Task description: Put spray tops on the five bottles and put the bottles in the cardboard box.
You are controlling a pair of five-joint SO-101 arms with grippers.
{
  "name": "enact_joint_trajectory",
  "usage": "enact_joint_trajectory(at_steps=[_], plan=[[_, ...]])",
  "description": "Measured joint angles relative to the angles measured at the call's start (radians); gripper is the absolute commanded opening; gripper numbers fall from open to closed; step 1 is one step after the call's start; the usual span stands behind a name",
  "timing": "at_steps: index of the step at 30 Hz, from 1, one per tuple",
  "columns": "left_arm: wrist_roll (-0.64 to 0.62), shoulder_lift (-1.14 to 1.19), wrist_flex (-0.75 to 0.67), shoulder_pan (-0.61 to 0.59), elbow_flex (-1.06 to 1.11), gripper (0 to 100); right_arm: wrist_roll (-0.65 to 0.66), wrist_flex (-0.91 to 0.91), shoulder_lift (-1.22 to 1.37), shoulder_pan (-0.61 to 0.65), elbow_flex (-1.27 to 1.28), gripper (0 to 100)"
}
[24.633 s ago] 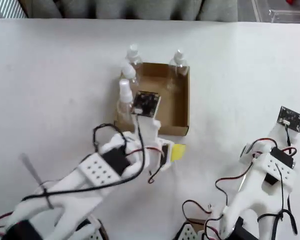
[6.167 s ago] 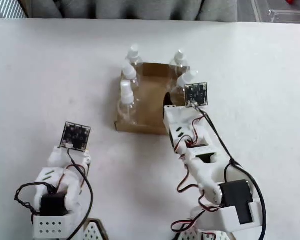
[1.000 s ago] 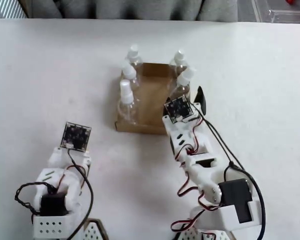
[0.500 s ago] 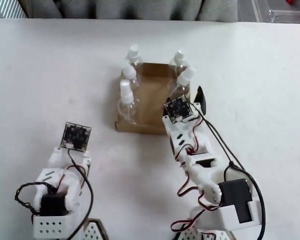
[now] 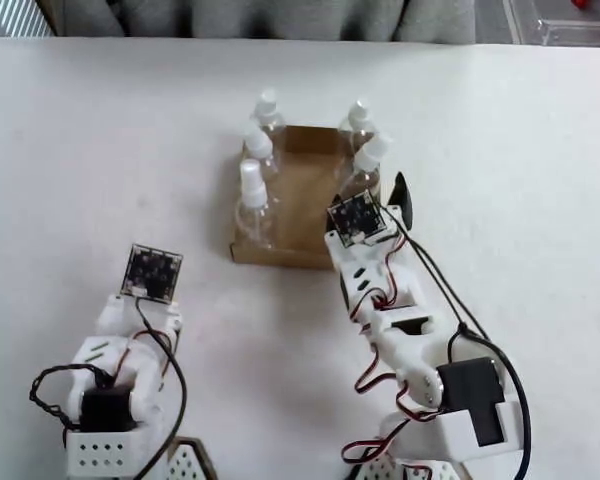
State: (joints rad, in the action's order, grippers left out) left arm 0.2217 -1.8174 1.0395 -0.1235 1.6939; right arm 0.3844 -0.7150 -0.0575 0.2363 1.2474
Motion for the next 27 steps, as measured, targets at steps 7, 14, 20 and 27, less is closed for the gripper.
enact_joint_trajectory(at_steps=[7,14,20,27], plan=[[0.0,0.0,0.0,0.0,0.0,2,0.0,0.0,0.0,0.0,0.0,32.0],[0.0,0.0,0.0,0.0,0.0,2,0.0,0.0,0.0,0.0,0.0,32.0],[0.0,0.0,0.0,0.0,0.0,2,0.0,0.0,0.0,0.0,0.0,32.0],[0.0,0.0,0.0,0.0,0.0,2,0.0,-0.034,0.002,0.0,0.0,32.0]])
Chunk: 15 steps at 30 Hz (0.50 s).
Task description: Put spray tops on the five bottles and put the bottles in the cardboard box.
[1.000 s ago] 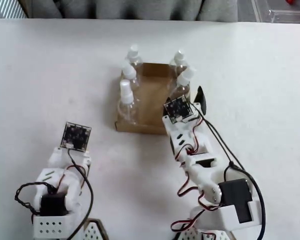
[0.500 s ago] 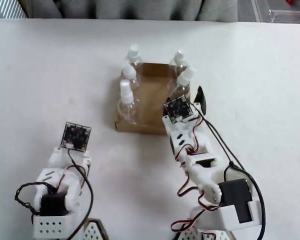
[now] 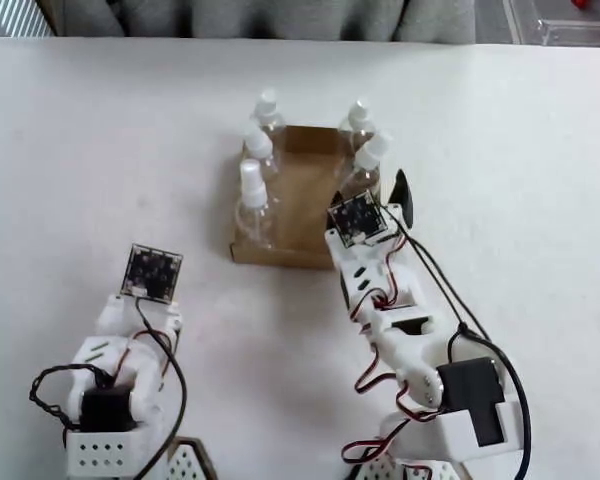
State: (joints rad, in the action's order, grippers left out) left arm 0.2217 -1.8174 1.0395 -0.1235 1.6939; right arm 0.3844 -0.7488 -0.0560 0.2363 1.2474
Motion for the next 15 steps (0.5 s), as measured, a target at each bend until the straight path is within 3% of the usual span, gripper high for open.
enact_joint_trajectory(at_steps=[15], plan=[[0.0,0.0,0.0,0.0,0.0,2,0.0,-0.021,0.0,0.0,0.0,32.0]])
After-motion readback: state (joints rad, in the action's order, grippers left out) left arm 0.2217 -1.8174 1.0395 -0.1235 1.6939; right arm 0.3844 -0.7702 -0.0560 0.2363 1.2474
